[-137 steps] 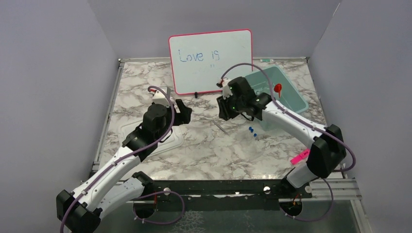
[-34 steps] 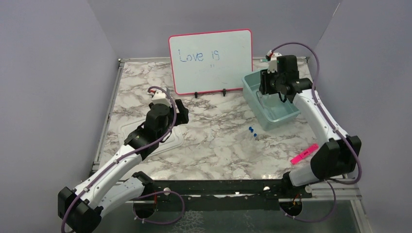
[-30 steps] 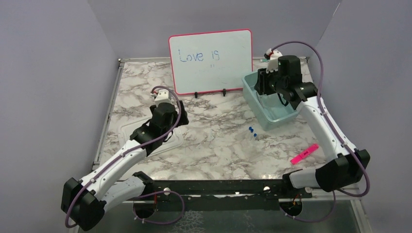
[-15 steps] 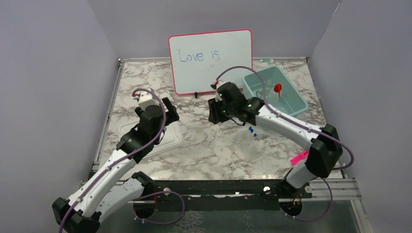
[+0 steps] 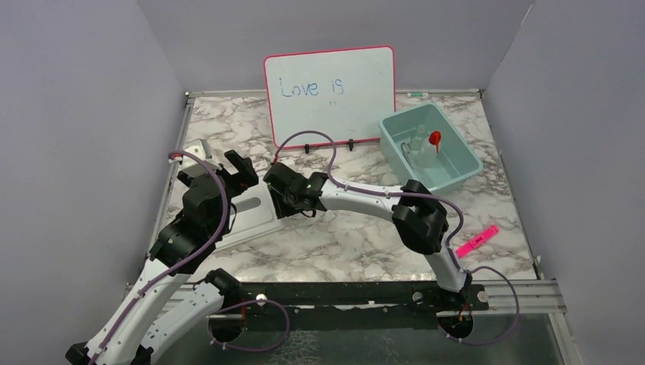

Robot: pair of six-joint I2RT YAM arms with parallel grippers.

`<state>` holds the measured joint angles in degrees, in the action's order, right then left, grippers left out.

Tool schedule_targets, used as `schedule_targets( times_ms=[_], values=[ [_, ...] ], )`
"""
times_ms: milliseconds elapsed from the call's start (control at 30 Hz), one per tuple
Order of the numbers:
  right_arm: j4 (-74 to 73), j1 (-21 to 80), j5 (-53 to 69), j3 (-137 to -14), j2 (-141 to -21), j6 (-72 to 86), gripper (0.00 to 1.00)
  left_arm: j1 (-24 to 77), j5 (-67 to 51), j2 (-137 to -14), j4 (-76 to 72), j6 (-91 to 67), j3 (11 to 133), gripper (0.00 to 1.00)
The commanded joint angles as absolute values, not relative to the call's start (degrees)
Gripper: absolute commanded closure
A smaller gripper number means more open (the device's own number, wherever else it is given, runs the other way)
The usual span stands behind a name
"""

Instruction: Organize the chemistry lab equipment

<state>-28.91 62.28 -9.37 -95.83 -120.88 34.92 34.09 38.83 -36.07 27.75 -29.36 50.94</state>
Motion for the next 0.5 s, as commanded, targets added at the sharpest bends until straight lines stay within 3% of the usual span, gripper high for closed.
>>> schedule_targets(
  times_ms=[0, 467],
  values=[
    [-30.76, 63.08, -13.47, -100.33, -124.72, 38.55, 0.54, 33.75, 42.01, -34.48, 30.57, -28.39, 51.33, 0.09],
    [-32.87, 63.3, -13.21, -98.21, -128.55, 32.96, 0.54, 33.75, 41.28, -34.81, 29.23, -27.69, 50.51, 0.09]
  ],
)
